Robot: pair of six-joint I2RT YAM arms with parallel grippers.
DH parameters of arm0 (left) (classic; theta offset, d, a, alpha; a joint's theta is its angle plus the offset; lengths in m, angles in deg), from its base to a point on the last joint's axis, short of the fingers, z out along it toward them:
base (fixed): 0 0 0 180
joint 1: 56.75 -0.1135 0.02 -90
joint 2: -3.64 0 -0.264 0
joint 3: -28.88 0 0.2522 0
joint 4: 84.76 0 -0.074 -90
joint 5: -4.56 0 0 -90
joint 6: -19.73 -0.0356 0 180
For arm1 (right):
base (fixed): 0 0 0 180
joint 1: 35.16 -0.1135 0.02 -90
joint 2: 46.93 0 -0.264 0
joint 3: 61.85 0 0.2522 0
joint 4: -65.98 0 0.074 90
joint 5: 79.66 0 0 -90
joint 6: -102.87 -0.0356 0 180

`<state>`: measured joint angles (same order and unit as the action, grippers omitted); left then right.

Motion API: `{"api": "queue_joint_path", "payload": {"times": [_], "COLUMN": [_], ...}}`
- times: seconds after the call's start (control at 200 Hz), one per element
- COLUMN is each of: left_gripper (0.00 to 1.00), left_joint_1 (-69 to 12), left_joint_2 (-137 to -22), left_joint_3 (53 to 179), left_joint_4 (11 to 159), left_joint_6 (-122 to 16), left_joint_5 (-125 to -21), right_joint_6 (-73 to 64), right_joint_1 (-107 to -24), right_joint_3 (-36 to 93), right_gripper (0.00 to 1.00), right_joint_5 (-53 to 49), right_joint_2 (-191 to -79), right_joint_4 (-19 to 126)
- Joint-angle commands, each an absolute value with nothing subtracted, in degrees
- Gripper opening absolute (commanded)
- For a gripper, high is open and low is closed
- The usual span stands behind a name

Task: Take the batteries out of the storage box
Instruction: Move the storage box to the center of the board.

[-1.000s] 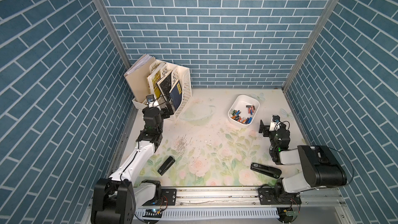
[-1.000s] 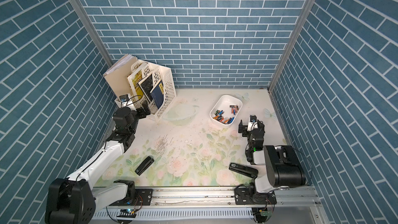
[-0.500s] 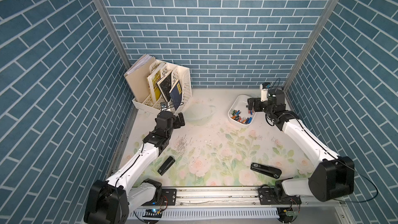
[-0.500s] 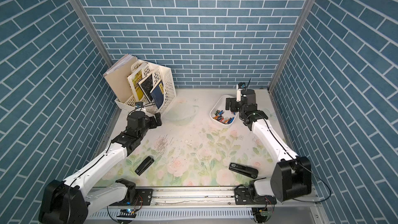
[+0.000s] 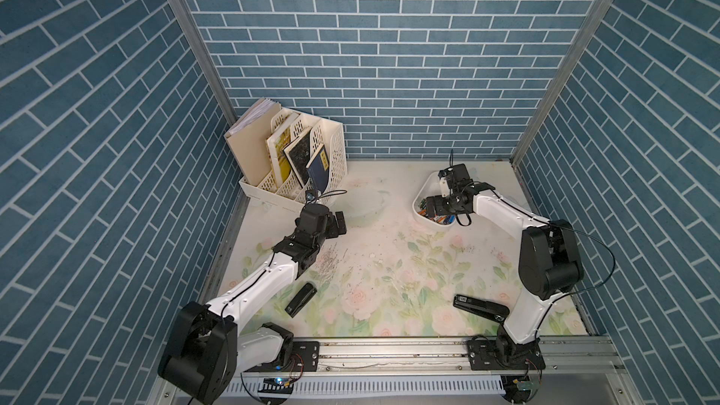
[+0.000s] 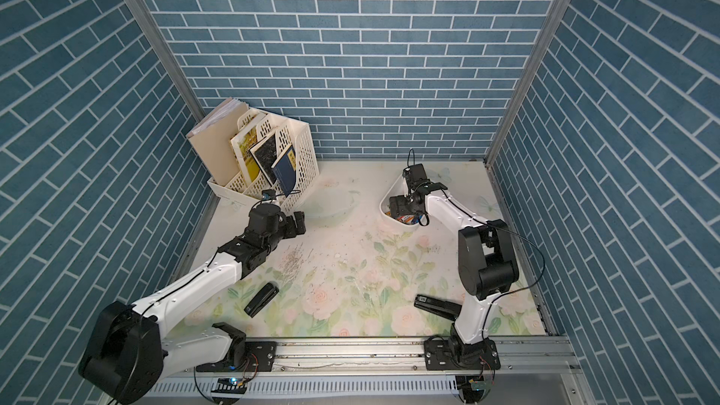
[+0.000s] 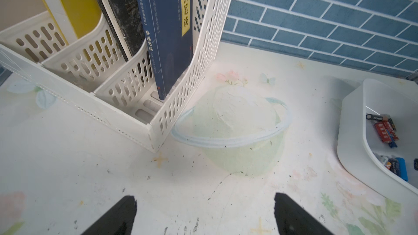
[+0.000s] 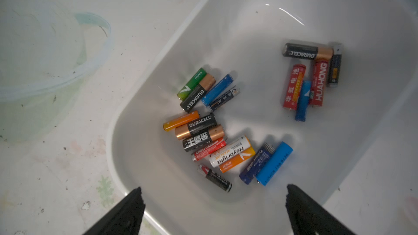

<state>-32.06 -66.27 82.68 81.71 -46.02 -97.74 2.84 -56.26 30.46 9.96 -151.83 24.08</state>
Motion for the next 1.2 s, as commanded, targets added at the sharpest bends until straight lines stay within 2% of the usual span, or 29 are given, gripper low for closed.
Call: {"api": "queue_joint_path", "payload": {"times": [0.0,0.22,0.495,1.195], "left_gripper": [1.00,1.00,1.00,1.00], "left_joint_1": [-30.9,-29.6,-29.1,-28.8], "left_joint_2": [-67.6,-70.8,-73.3,-73.6], "left_joint_3": [82.3,82.8,82.8,84.9], "left_joint_4": [81.6,82.7,83.1,78.9], "left_joint_6": [-44.7,-44.0,-43.4,-42.7], "left_joint_5": [-97.7,-97.8,-97.7,-99.7], "right_joint_6": [5.2,7.3,9.1,10.3], "right_joint_1": [-56.8,-58.0,-61.4,-77.5], "right_joint_3": [33.9,40.0,43.3,34.3], "right_gripper": [1.00,1.00,1.00,1.00], "right_joint_5": [11.7,11.1,10.3,6.3], "right_joint_2": [-154.6,-161.9,-165.8,-159.3], "right_joint_4": [22.2,20.5,20.8,21.3]}}
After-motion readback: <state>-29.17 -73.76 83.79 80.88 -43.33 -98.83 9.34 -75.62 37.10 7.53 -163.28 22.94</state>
